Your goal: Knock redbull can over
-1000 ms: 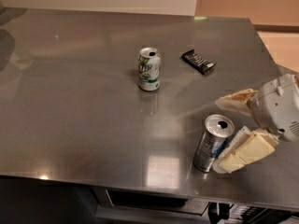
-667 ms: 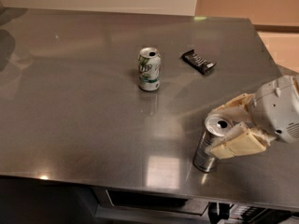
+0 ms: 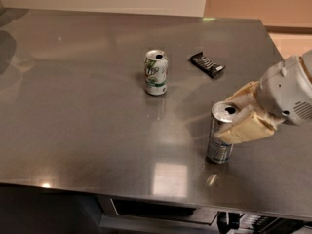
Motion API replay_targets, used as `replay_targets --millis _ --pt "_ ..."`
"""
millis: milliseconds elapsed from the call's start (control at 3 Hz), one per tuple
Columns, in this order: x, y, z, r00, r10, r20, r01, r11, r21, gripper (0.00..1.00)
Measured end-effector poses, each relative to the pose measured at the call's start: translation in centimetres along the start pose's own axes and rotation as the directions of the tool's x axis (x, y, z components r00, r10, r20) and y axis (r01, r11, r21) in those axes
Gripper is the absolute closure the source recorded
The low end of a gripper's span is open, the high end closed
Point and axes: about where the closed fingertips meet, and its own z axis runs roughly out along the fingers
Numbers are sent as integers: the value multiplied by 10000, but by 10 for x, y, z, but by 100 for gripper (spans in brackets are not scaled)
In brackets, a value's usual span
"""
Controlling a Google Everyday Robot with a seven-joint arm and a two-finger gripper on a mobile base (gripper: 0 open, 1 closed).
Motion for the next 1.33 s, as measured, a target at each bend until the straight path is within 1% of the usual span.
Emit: replay_targets --millis 333,667,1000,1333 --pt "-2 -24 0 9881 -37 -1535 21 9999 -104 100" --pt "3 -40 7 9459 -380 -3223 296 9991 -310 100" --pt "12 -53 15 8859 -793 -4571 635 9967 -499 100" --pt "18 -57 24 8201 -1407 -5547 1163 9900 -792 100"
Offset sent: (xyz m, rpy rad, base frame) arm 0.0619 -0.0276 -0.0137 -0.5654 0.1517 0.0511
